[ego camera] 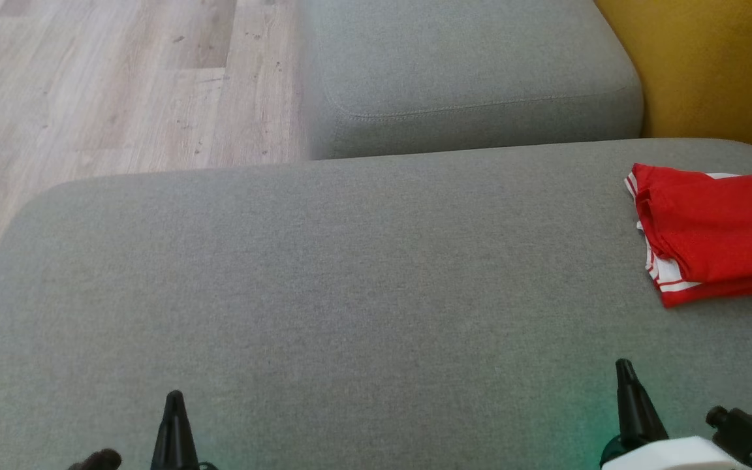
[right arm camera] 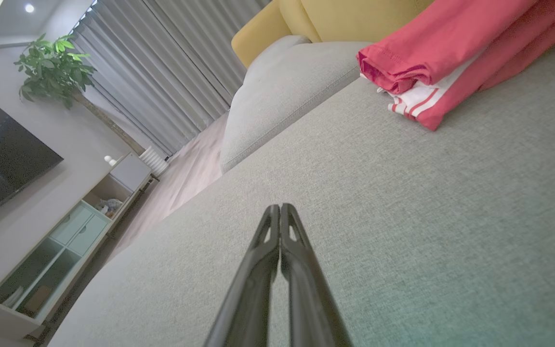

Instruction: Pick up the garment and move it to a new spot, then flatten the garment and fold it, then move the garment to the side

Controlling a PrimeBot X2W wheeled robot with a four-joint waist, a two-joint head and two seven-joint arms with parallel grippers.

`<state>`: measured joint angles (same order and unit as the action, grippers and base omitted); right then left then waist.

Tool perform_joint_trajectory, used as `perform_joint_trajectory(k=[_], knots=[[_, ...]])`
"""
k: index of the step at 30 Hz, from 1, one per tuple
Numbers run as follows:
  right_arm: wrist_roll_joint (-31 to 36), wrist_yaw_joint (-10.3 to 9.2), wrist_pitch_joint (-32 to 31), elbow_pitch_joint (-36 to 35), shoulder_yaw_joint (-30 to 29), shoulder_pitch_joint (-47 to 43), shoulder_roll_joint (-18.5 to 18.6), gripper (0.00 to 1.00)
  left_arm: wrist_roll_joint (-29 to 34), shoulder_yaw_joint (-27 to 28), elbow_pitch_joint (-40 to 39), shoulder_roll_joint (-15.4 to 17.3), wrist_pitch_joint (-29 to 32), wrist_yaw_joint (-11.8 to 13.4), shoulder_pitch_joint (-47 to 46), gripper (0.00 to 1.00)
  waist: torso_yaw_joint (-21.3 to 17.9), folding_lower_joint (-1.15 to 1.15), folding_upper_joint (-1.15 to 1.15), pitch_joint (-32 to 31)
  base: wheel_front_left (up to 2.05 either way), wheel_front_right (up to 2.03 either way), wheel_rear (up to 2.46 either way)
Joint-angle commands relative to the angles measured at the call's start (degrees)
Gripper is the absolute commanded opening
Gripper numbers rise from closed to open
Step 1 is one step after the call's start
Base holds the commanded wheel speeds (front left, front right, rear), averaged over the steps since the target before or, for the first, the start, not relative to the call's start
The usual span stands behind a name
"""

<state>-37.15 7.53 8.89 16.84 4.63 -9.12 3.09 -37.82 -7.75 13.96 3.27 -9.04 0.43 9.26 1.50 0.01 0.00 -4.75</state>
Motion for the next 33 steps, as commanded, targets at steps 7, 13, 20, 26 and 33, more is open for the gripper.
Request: perform_joint_trajectory(k=[7,13,20,26,33], knots=[[-5.7,-0.01,-1.2,-2.1,-0.8,4.3,0.9,0.00,-5.5,2.1,-1.5,0.5,1.3,-1.0,-4.0,0.00,-0.1,-0.01,0.00,0.4,0.00,0.00,0.00],[-9.7,-0.01,-2.1,-2.2,-1.4,5.1,0.9,0.00,-9.4,2.8,-1.4,0.5,2.3,-1.5,-4.9,0.00,-0.2,-0.01,0.00,0.8,0.00,0.00,0.00],[-14.2,-0.01,-3.2,-2.3,-2.2,6.1,1.0,0.00,-13.8,3.8,-1.3,0.6,3.4,-2.1,-5.9,0.00,-0.4,-0.01,0.00,1.2,0.00,0.00,0.00],[-18.1,-0.02,-4.2,-2.3,-2.8,6.9,1.0,0.00,-17.7,4.6,-1.1,0.6,4.4,-2.7,-6.8,0.00,-0.5,-0.01,0.00,1.5,0.00,0.00,0.00],[-22.6,-0.02,-5.3,-2.4,-3.6,7.9,1.0,0.00,-22.1,5.5,-1.0,0.6,5.6,-3.3,-7.8,0.00,-0.6,-0.01,0.00,1.9,0.00,0.00,0.00]])
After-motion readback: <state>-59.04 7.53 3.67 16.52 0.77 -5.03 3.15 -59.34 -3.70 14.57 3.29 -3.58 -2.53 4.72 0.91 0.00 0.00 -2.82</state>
